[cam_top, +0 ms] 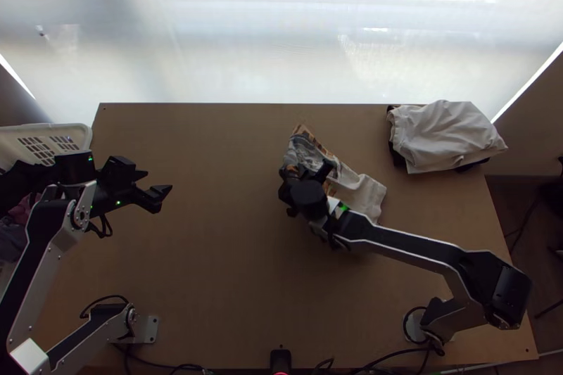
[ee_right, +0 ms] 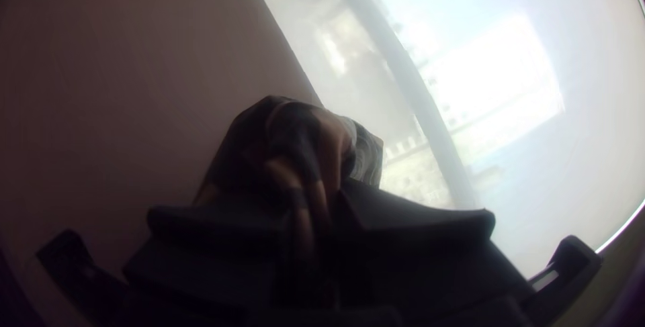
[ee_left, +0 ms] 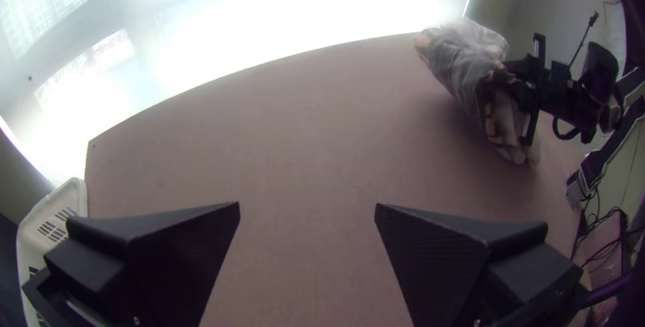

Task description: Fold the t-shirt

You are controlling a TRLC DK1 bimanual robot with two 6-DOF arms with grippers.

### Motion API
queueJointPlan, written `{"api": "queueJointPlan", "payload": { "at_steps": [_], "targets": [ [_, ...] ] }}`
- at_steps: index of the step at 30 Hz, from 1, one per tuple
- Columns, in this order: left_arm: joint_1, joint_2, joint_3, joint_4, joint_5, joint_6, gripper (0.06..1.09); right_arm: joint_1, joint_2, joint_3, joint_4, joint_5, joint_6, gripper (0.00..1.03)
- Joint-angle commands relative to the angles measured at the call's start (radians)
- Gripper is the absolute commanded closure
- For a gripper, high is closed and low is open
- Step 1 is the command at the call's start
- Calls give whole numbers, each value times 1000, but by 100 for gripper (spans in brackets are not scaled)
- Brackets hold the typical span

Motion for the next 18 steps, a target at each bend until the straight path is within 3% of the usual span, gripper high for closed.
{"api": "queueJointPlan", "payload": {
  "at_steps": [1,18],
  "targets": [
    [-1,21,15,-1,-11,-14,11,-94,-34,121,-85,-67,66,100],
    [-2,53,56,-40,-74,-38,11,-257,78,410,-78,-149,147,100]
  ]
}}
